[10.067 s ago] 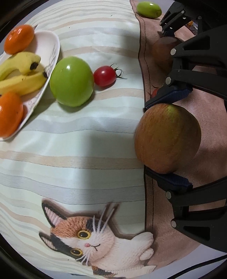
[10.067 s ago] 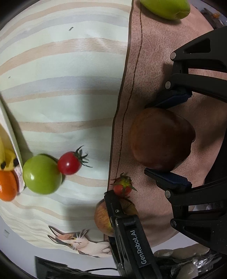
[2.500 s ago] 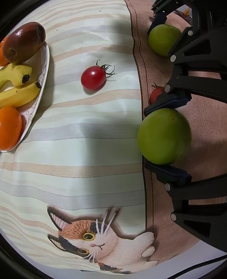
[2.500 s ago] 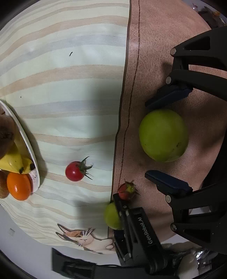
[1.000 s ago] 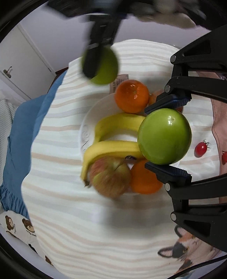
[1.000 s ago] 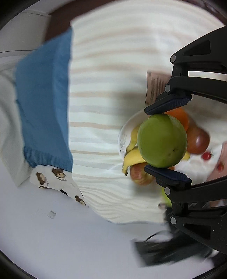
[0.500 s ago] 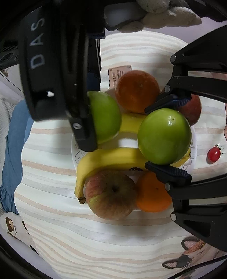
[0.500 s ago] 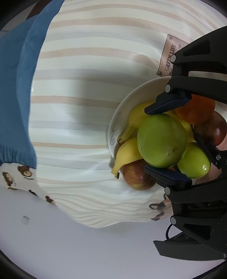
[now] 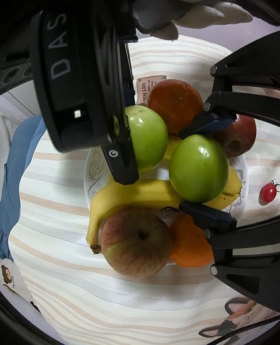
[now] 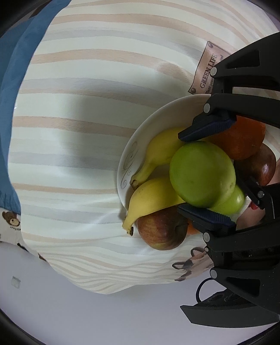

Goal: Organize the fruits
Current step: 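Lower both green apples onto the plate and open both grippers, then withdraw both grippers from the plate toward the cherry tomatoes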

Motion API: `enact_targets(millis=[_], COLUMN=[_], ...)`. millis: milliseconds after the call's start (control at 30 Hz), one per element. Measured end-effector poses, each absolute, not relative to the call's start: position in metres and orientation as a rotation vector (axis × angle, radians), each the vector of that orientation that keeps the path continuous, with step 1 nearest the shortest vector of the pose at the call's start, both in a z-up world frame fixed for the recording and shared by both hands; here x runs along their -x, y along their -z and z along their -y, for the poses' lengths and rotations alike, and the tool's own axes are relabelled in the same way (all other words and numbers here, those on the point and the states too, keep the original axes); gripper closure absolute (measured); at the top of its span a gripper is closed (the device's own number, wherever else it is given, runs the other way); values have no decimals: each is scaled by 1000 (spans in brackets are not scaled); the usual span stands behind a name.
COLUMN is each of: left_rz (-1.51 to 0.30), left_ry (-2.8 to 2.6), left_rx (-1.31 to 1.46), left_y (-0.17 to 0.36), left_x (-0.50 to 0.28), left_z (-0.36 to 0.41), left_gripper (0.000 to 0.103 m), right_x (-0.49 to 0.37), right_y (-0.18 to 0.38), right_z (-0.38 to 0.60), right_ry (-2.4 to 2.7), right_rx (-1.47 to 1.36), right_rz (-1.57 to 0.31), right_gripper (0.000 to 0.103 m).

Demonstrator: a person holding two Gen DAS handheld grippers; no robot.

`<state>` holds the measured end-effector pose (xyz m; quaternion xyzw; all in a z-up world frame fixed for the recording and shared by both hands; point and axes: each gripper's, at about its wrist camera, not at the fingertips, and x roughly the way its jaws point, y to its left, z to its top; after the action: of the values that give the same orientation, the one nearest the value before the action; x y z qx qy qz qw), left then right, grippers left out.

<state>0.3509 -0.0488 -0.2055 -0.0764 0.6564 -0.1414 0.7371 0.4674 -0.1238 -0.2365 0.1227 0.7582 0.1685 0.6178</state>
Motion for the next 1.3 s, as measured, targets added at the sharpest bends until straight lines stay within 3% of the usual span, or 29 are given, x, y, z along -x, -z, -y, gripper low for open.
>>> enact_targets(millis=[433, 1300], left_rz=[-1465, -1402], left_ry=[294, 249], left_rx=[225, 186], left_y=[206, 178], left_x=[-361, -349], left_z=[34, 32], left_gripper=[46, 46], right_x=[-467, -445], right_y=[233, 195], right_z=[141, 186], right_ry=[-362, -304], right_rx=[-341, -388], right_rz=[-1760, -1693], right_gripper=[24, 23])
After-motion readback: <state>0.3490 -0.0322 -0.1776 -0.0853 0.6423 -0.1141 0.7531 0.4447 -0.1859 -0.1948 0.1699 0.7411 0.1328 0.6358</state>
